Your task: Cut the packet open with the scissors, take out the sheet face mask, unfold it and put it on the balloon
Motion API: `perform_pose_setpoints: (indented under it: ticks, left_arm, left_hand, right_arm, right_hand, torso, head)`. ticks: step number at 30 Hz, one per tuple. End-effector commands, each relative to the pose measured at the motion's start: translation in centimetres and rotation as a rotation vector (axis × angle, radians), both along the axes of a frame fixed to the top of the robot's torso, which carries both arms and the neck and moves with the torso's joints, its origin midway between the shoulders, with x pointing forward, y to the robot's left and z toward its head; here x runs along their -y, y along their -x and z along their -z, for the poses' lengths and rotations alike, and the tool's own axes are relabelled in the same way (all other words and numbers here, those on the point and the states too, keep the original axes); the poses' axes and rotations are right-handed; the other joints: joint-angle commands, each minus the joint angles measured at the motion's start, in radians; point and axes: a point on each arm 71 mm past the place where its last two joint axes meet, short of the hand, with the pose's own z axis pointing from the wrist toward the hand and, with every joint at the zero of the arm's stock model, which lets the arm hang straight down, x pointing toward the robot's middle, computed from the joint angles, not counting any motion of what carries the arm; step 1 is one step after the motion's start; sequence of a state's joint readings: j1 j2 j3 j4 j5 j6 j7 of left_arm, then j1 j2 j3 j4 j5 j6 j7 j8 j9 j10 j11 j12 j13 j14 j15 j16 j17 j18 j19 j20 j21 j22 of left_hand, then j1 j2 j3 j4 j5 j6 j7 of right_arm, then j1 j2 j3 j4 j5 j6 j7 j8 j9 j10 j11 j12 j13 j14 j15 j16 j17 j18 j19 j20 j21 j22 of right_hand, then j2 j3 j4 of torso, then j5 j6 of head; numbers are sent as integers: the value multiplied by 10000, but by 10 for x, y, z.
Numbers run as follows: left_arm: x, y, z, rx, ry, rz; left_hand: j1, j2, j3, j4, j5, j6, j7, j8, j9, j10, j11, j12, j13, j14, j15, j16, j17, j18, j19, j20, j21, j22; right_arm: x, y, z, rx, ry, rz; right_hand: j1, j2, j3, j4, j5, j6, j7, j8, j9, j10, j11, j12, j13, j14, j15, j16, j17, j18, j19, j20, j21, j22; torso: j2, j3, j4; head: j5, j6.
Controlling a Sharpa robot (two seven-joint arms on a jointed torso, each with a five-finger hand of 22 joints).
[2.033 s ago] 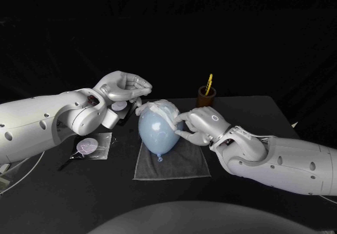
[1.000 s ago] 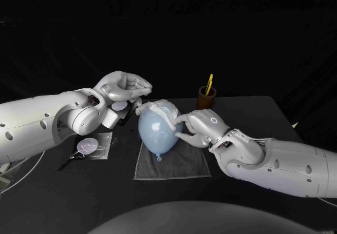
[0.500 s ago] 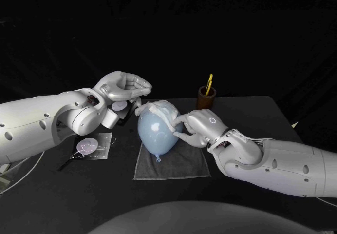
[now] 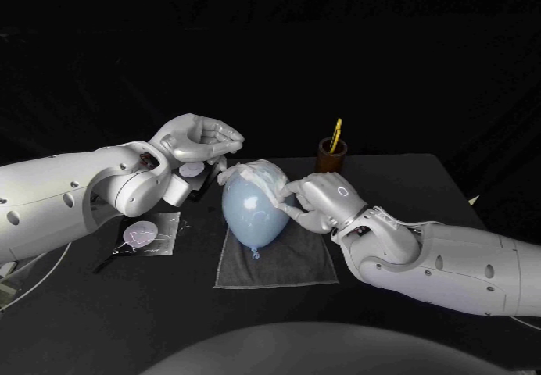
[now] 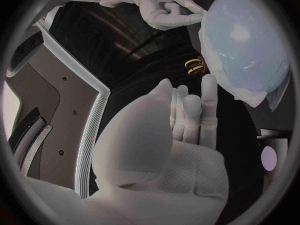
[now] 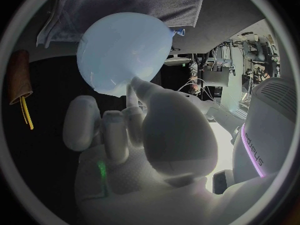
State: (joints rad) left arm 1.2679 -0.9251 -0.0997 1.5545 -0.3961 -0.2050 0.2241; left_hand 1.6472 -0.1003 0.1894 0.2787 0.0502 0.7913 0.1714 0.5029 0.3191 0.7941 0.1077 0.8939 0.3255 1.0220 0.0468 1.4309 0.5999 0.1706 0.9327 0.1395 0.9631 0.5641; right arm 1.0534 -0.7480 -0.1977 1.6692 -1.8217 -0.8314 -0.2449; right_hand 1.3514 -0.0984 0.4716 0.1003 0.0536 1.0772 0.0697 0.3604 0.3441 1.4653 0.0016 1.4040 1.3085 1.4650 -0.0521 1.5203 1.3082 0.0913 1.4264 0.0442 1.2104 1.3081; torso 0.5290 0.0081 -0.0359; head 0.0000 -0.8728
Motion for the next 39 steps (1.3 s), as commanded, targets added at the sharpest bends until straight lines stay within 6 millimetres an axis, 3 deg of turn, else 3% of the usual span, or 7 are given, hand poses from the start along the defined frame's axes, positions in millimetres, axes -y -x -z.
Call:
perform_pose_setpoints:
  ticks: [1,9,18,21,39]
  left_arm:
    - [1,1,0,2,84,95]
    - [2,1,0,5,89,106]
    - [3,1,0,13,97,118]
    - [3,1,0,16,100,122]
    - [6,1,-1,23,146,285]
  left_hand:
    - [47,-75,91,-8,-7,-32,28,-22,-14,-58,0,36,4,86,-11,11,14,138,53,-7,42,11]
    - [52,-75,100,-10,-7,-34,28,-22,-17,-60,0,36,2,82,-12,9,7,138,53,-7,43,12]
    - [62,-74,117,-15,-7,-40,29,-24,-21,-66,0,35,-1,82,-12,7,7,139,53,-8,46,13]
    - [62,-74,117,-15,-7,-40,29,-24,-21,-66,0,35,-1,82,-12,7,7,139,53,-8,46,13]
    - [83,-57,187,-20,-7,-25,22,-8,-31,-71,-1,40,-11,50,-12,-10,-44,138,47,-8,55,18]
  right_arm:
    - [1,0,-3,303,-273,113]
    - [3,2,-8,544,-582,48]
    - [8,4,-23,696,-1222,85]
    - [11,2,-29,735,-1327,171]
    - [19,-26,-50,584,-1284,648]
  right_hand:
    - [-21,77,64,-4,-51,35,-48,70,34,269,-93,44,1099,724,-87,60,1857,-131,87,20,56,888]
    - [-132,406,509,188,-50,138,-84,315,228,465,-133,311,1377,874,-129,230,2160,-232,295,-50,513,1139]
    - [-215,473,565,194,-53,207,-157,597,522,579,-196,520,1589,950,-183,335,2342,-279,390,-93,748,1278]
    - [-252,502,538,149,-50,146,-191,771,767,596,-226,540,1622,963,-211,353,2375,-288,406,-121,797,1318]
    - [-273,566,588,-3,-49,-113,-213,1082,1325,590,-249,506,1629,974,-240,369,2408,-297,408,-151,835,1376]
  torso:
    - [-8,6,1]
    - [-11,0,-5]
    - [-9,-8,5]
    - [-13,-8,-4]
    - [-1,10,-4]
  head:
    - [-21,2]
    - [-35,2]
    - [-59,2]
    - [-60,2]
    - [-41,2]
